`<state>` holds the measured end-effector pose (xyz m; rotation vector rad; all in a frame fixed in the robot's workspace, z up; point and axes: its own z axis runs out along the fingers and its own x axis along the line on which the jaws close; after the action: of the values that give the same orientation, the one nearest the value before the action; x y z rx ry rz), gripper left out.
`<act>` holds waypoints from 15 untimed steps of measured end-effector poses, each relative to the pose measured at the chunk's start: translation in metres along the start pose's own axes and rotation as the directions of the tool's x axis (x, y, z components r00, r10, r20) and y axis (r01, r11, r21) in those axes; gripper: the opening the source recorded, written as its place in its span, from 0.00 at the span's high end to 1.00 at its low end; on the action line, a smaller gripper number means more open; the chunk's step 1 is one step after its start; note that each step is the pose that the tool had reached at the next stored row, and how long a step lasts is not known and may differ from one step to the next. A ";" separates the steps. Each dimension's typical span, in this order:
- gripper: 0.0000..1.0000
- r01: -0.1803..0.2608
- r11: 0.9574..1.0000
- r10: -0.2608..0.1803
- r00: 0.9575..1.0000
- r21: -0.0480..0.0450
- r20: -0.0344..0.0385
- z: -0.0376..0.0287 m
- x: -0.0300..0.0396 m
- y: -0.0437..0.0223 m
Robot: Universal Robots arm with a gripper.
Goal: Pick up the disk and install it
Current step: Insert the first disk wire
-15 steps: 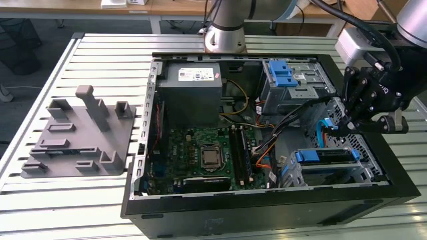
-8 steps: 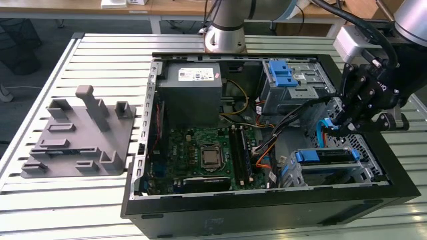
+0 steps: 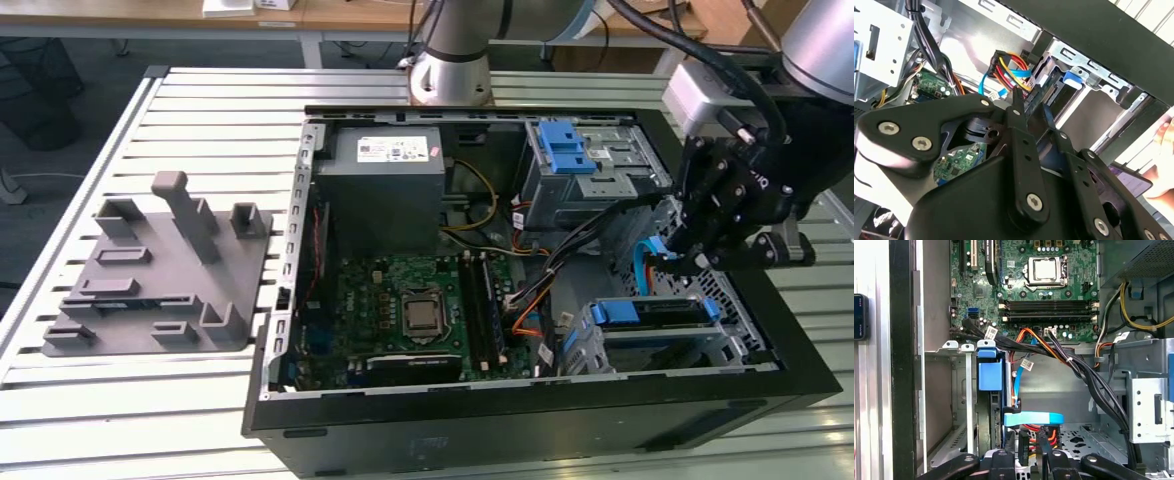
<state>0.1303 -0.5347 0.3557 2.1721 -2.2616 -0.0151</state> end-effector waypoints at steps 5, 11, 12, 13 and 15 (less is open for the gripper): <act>0.71 0.000 1.000 0.000 1.000 0.006 -0.006 0.0036 0.0000 0.0000; 0.83 0.000 1.000 0.000 1.000 0.002 -0.005 0.0038 0.0007 -0.0023; 0.83 0.000 1.000 0.000 1.000 0.000 -0.005 0.0037 0.0013 -0.0031; 0.83 0.000 1.000 0.000 1.000 -0.001 -0.005 0.0038 0.0030 -0.0034; 0.83 0.000 1.000 0.000 1.000 -0.002 -0.005 0.0038 0.0067 -0.0034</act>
<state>0.1334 -0.5415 0.3519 2.1681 -2.2582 -0.0120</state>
